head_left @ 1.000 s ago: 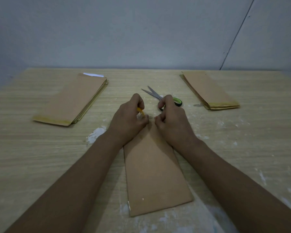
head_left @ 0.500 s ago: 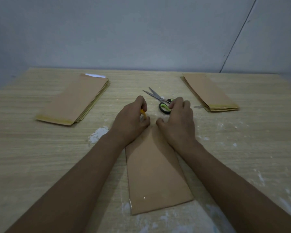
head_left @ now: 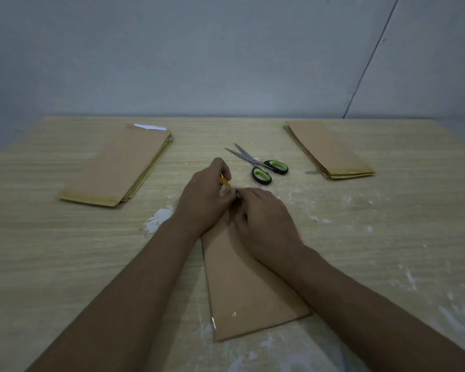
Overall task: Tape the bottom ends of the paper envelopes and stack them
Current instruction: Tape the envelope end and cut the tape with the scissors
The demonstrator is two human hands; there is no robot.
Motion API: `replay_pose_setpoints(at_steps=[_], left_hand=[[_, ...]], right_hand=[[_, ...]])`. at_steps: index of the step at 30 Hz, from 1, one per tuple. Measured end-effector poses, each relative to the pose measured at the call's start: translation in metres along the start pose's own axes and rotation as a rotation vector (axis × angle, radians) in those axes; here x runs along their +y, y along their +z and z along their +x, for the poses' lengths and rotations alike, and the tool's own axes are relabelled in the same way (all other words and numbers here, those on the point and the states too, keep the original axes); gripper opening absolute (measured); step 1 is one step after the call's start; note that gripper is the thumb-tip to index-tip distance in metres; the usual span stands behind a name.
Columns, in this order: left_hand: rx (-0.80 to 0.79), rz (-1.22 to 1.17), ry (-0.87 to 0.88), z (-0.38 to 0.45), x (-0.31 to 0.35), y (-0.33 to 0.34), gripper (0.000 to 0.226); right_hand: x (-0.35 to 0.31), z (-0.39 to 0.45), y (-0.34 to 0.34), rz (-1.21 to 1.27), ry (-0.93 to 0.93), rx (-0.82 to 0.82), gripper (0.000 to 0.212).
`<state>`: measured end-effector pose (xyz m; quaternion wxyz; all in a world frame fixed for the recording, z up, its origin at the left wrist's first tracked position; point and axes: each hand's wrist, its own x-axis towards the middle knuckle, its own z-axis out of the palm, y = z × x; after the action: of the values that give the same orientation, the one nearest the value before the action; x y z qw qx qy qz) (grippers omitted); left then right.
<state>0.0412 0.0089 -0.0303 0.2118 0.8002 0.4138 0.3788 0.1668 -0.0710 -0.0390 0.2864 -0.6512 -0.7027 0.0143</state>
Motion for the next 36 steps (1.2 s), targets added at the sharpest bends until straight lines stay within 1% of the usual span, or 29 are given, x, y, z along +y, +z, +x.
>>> replay_pose_setpoints(at_steps=[2,6,7,11,14,16,19,22,26,30,33,36], left_hand=[[0.026,-0.036,-0.002,-0.001,-0.002,-0.002,0.025],[0.034,-0.098,-0.016,-0.001,-0.003,-0.011,0.023],[0.038,-0.107,-0.030,-0.001,-0.005,-0.014,0.023],[0.061,-0.170,-0.102,0.000,-0.014,-0.026,0.026],[0.059,-0.215,-0.125,-0.001,-0.019,-0.032,0.021],[0.065,-0.265,-0.153,-0.002,-0.020,-0.033,0.015],[0.072,-0.311,-0.165,-0.005,-0.018,-0.035,0.011],[0.058,-0.342,-0.162,-0.010,-0.016,-0.038,0.012],[0.000,-0.409,-0.174,-0.018,-0.019,-0.045,0.016],[-0.028,-0.471,-0.173,-0.021,-0.019,-0.052,0.014],[-0.009,-0.430,-0.163,-0.022,-0.016,-0.053,0.012],[0.013,-0.373,-0.159,-0.024,-0.016,-0.053,0.019]], right_hand=[[-0.001,0.000,0.003,-0.066,-0.041,-0.002,0.042],[0.003,0.007,0.001,-0.093,-0.130,0.035,0.039],[0.005,0.011,0.000,-0.096,-0.165,0.018,0.038],[0.015,0.033,-0.010,-0.137,-0.257,-0.154,0.037],[0.019,0.045,-0.016,-0.177,-0.293,-0.236,0.038],[0.017,0.049,-0.016,-0.180,-0.285,-0.244,0.037],[0.012,0.050,-0.010,-0.187,-0.212,-0.191,0.034],[0.000,0.050,0.003,-0.208,-0.113,-0.112,0.030],[-0.002,0.042,0.013,-0.132,-0.076,-0.012,0.032],[0.002,0.037,0.009,-0.081,-0.071,-0.021,0.023],[0.003,0.036,0.007,-0.045,-0.068,-0.025,0.027],[0.004,0.036,0.007,-0.043,-0.052,-0.050,0.031]])
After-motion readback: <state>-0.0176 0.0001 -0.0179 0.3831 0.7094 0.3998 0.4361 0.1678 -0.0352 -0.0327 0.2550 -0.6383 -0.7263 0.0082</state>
